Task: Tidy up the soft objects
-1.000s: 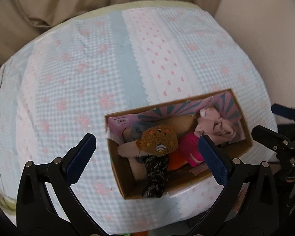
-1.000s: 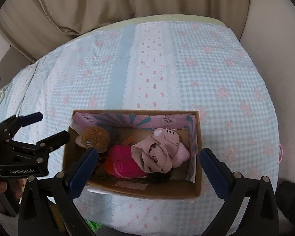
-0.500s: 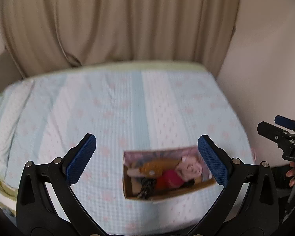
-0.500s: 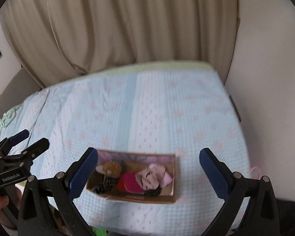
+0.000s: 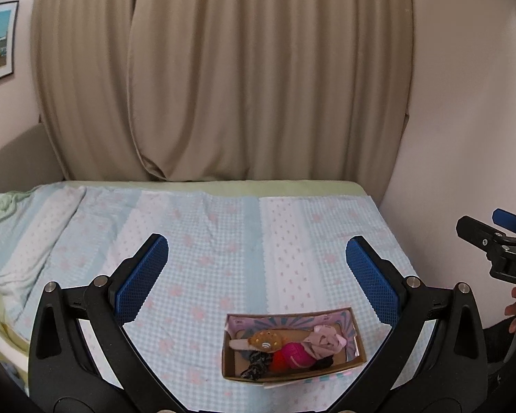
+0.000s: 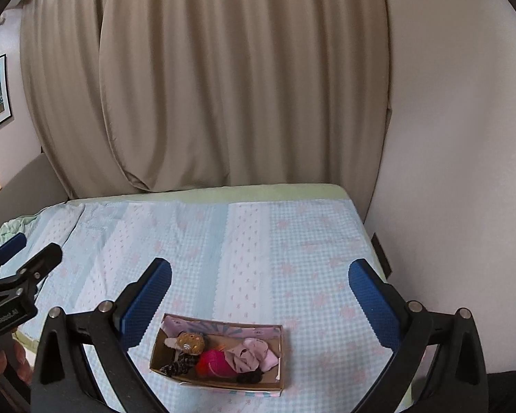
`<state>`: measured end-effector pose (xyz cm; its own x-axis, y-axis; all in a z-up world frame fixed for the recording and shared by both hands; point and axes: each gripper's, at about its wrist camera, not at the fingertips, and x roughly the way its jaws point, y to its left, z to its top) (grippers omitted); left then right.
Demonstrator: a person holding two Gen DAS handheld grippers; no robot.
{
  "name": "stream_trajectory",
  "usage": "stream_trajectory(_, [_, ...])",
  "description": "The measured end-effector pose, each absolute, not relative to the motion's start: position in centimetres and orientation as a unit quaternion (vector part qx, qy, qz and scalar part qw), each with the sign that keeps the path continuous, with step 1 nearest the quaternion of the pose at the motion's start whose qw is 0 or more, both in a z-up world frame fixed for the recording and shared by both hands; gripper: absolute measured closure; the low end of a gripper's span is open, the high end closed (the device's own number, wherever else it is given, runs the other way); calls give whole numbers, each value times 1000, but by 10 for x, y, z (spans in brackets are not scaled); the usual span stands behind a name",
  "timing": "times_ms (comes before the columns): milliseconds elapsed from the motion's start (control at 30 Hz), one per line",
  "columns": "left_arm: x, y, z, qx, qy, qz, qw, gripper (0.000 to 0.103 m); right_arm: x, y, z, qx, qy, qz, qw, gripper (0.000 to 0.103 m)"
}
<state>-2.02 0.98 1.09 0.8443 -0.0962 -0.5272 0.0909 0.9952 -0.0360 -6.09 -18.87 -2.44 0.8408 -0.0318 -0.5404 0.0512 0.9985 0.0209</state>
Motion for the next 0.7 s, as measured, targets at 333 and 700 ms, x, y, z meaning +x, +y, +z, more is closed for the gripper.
stream_trajectory(333, [-33,14,10,-18,266,-40,963,0,-71,-193,-19,10,266,-27,964,0])
stream_trajectory(700, [-39,2,11,-1,252,-45,967,0,-77,-195,-16,8,251,-39,967,0])
